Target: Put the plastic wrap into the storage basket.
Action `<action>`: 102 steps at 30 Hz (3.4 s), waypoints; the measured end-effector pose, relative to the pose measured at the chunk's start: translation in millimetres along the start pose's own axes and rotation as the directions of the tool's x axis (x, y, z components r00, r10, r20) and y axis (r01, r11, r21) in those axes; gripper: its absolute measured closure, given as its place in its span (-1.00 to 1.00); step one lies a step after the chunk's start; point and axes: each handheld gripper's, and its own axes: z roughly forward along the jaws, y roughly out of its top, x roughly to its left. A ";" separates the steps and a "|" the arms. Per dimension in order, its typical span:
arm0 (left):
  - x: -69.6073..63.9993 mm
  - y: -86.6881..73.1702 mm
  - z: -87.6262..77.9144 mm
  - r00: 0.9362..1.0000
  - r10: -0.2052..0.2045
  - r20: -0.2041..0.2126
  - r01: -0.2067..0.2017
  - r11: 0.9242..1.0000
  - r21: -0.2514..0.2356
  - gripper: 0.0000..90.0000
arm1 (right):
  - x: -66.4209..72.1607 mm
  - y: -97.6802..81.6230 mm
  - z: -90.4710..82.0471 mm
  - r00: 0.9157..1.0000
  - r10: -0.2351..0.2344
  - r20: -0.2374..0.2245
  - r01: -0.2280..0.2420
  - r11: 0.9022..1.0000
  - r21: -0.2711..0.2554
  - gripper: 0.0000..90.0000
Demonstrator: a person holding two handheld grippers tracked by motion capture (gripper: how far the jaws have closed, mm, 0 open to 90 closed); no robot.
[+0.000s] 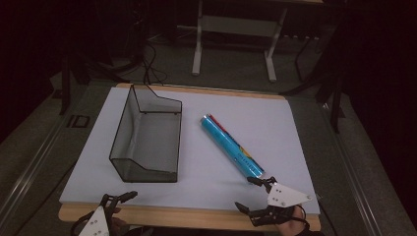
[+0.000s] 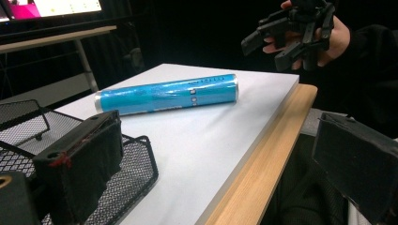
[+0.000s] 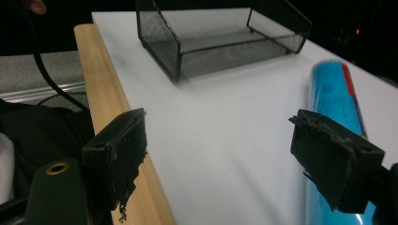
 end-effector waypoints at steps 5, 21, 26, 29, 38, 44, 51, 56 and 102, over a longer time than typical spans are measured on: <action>0.0 0.2 0.2 1.000 0.003 -0.001 -0.003 1.000 0.000 -0.94 | -0.7 1.2 -0.1 1.000 -0.020 0.000 0.020 1.000 -0.003 -0.59; -2.3 1.2 -0.9 1.000 0.018 0.004 -0.017 1.000 -0.003 -0.94 | 6.5 22.7 -3.9 1.000 0.006 -0.001 -0.006 0.999 0.043 -0.77; -2.1 1.1 -0.5 1.000 0.019 0.004 -0.019 1.000 -0.003 -0.94 | -1.6 33.5 -6.6 0.999 0.033 -0.012 -0.033 0.999 0.023 -0.78; -1.8 0.5 0.2 1.000 0.014 0.008 -0.014 1.000 -0.004 -0.94 | -4.2 40.0 -8.3 1.000 0.003 0.010 -0.003 1.000 0.021 -0.78; -2.3 0.6 0.4 1.000 0.017 0.008 -0.017 1.000 -0.002 -0.94 | -12.4 54.7 -2.8 0.998 -0.043 0.050 0.041 0.998 0.042 -0.79; -2.7 0.6 0.1 1.000 0.019 0.009 -0.019 1.000 0.000 -0.94 | -24.2 61.2 5.1 0.998 -0.026 0.058 0.024 0.999 0.045 -0.79; -2.4 0.5 0.2 1.000 0.019 0.013 -0.019 1.000 0.001 -0.94 | -36.8 66.4 18.9 0.996 -0.039 0.077 0.033 0.997 0.076 -0.78; -2.4 0.5 0.4 1.000 0.019 0.015 -0.019 1.000 0.001 -0.94 | -50.0 70.3 29.1 0.995 -0.030 0.093 0.021 0.996 0.089 -0.78; -2.4 -0.7 0.8 0.999 0.021 0.036 -0.021 1.000 0.017 -0.94 | -144.7 32.1 146.3 0.977 0.158 0.143 -0.203 0.891 0.406 -0.66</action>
